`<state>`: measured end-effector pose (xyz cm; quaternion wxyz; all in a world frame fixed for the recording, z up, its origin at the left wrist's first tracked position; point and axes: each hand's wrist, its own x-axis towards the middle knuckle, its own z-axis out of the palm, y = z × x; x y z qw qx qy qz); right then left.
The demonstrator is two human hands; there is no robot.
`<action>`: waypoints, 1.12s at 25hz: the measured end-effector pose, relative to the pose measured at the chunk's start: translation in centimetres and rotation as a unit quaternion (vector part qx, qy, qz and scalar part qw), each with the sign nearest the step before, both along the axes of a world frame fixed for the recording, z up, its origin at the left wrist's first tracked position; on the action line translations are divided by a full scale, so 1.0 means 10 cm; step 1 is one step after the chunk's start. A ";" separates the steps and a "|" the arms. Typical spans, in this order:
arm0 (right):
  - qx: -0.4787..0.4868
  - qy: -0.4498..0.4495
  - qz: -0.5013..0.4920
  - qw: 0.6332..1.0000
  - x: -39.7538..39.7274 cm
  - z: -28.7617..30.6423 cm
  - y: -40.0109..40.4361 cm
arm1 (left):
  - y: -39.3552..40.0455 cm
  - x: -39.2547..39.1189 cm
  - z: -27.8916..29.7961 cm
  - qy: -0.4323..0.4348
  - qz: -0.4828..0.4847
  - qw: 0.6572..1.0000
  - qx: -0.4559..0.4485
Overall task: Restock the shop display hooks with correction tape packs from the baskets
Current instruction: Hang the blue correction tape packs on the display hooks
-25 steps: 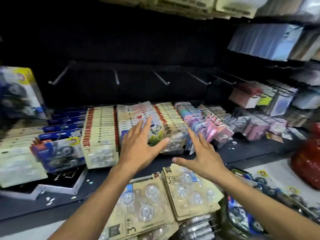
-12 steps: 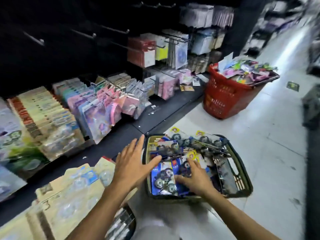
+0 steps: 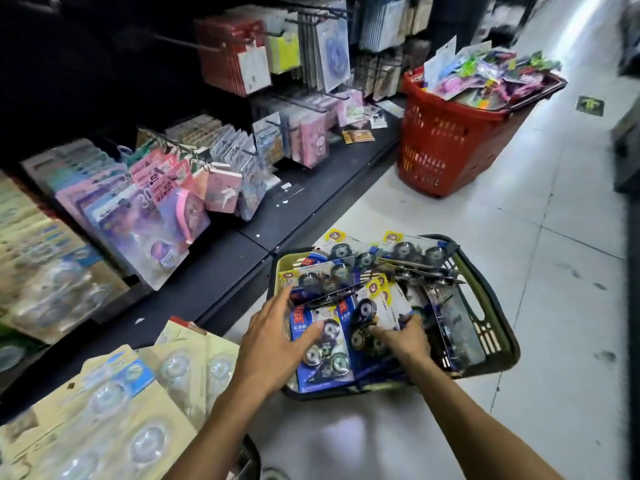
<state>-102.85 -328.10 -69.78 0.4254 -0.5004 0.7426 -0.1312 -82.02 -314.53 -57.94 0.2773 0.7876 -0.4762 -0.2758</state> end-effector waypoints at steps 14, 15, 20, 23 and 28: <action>-0.031 -0.040 0.035 0.998 -0.09 0.50 0.20 | 0.07 -0.10 -0.03 0.087 0.047 0.995 -0.017; -0.050 -0.081 0.018 0.995 -0.17 0.63 0.26 | 0.06 -0.10 0.00 0.091 0.049 0.994 -0.021; -0.108 -0.294 0.011 0.950 -0.42 1.34 0.61 | -0.01 -0.22 0.10 0.240 0.066 0.968 -0.026; -0.060 -0.402 0.054 0.912 -0.28 1.53 0.70 | -0.03 -0.31 0.23 0.456 0.091 0.879 -0.106; -0.142 -0.351 0.099 0.920 0.40 1.44 0.86 | 0.08 -0.25 0.34 0.552 0.167 0.792 -0.200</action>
